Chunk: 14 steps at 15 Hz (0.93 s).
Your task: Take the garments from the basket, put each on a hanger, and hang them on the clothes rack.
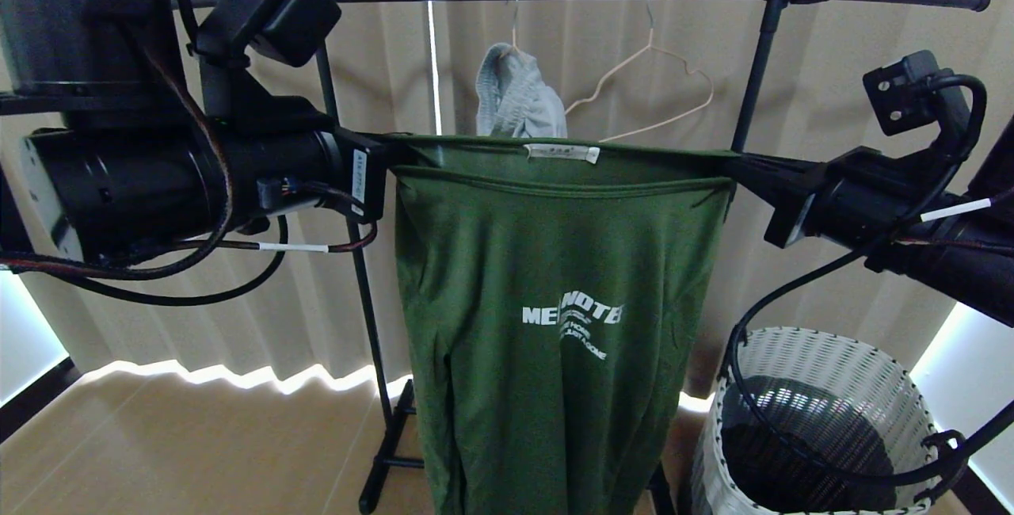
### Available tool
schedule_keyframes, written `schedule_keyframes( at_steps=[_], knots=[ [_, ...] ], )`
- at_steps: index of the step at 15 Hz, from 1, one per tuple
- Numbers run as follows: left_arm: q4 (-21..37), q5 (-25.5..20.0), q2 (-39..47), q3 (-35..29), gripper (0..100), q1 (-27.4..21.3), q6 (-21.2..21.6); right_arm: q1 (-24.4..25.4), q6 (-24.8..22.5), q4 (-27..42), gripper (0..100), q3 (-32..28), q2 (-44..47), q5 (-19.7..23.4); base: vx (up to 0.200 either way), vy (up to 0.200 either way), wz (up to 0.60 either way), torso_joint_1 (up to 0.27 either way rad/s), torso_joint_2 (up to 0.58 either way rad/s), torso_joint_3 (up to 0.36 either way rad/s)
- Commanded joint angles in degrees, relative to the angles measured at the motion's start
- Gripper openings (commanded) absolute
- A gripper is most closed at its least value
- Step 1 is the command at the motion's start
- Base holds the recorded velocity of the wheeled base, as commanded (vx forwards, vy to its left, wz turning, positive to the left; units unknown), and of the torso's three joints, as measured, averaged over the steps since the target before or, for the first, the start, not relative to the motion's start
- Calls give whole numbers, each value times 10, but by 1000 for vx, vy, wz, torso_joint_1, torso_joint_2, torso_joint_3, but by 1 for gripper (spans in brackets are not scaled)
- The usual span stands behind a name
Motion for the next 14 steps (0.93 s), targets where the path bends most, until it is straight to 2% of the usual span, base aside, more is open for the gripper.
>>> schedule_keyframes(
  at_steps=[1,4,7,10,12,14],
  knots=[
    [0,1,1,2,0,0,0,0,0,-4,100,6,-1,0,0,0,0,0,0,0],
    [0,15,-1,20,0,12,2,13,2,-7,100,17,-10,1,0,0,0,0,0,0],
    [-4,19,-4,37,0,38,3,54,6,-7,100,39,-36,7,0,0,0,0,0,0],
    [-44,23,-4,76,0,66,2,93,8,-8,100,69,-52,8,0,0,0,0,0,0],
    [-64,25,-3,98,0,74,2,96,8,-9,100,84,-65,8,0,0,0,0,0,0],
    [-68,33,-3,103,0,85,2,97,8,-48,100,111,-69,9,0,0,0,0,0,0]
  ],
)
